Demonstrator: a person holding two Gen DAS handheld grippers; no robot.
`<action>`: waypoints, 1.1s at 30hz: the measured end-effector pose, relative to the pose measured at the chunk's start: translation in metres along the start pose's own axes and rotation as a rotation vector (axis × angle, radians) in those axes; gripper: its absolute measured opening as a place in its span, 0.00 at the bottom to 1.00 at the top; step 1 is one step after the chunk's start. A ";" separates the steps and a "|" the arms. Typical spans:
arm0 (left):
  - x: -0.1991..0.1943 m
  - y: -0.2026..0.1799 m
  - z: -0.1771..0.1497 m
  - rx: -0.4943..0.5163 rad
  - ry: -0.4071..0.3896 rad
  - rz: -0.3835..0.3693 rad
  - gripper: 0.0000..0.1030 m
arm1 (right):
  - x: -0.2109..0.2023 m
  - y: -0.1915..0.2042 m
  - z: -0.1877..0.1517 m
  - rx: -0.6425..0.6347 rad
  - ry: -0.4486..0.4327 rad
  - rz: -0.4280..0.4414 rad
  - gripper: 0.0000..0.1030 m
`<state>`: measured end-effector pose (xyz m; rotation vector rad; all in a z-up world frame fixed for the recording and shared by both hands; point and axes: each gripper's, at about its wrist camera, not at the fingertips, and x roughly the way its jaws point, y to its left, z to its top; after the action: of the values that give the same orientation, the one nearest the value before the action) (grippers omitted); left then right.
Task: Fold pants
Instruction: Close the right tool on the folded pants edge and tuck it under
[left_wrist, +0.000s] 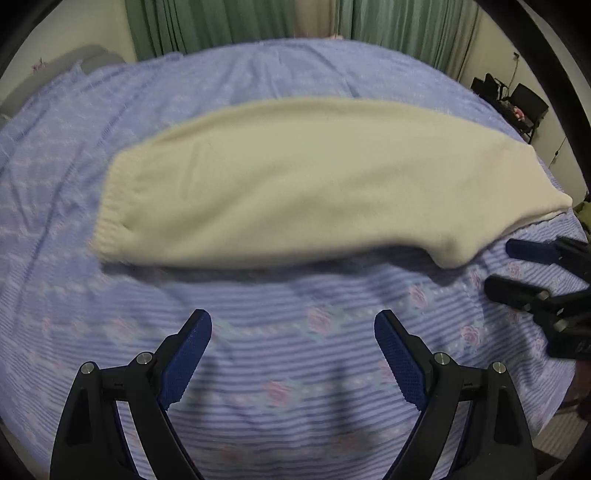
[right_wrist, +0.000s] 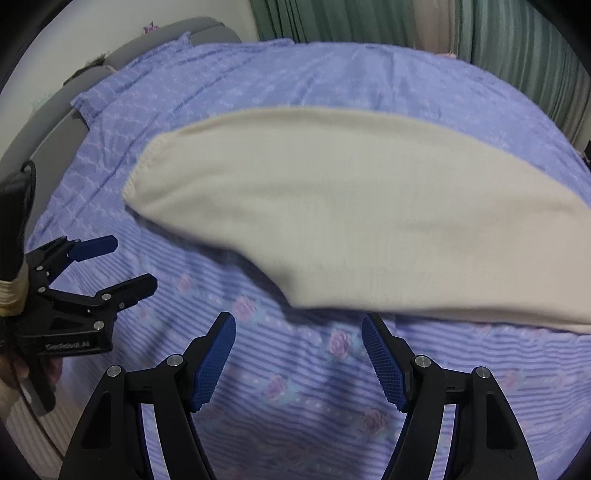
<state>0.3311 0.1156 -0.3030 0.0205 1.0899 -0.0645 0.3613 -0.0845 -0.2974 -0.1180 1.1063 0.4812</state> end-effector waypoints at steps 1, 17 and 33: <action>0.005 -0.003 0.000 -0.008 0.008 -0.003 0.88 | 0.007 -0.003 -0.003 -0.001 0.016 0.007 0.68; 0.014 -0.014 0.012 -0.122 0.015 0.010 0.88 | 0.016 -0.006 0.036 -0.067 -0.101 0.071 0.64; 0.016 -0.004 -0.002 -0.146 0.042 0.017 0.88 | 0.016 0.034 0.023 -0.235 -0.145 0.017 0.59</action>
<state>0.3367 0.1111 -0.3177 -0.1008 1.1338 0.0313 0.3718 -0.0420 -0.2957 -0.2750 0.9069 0.6248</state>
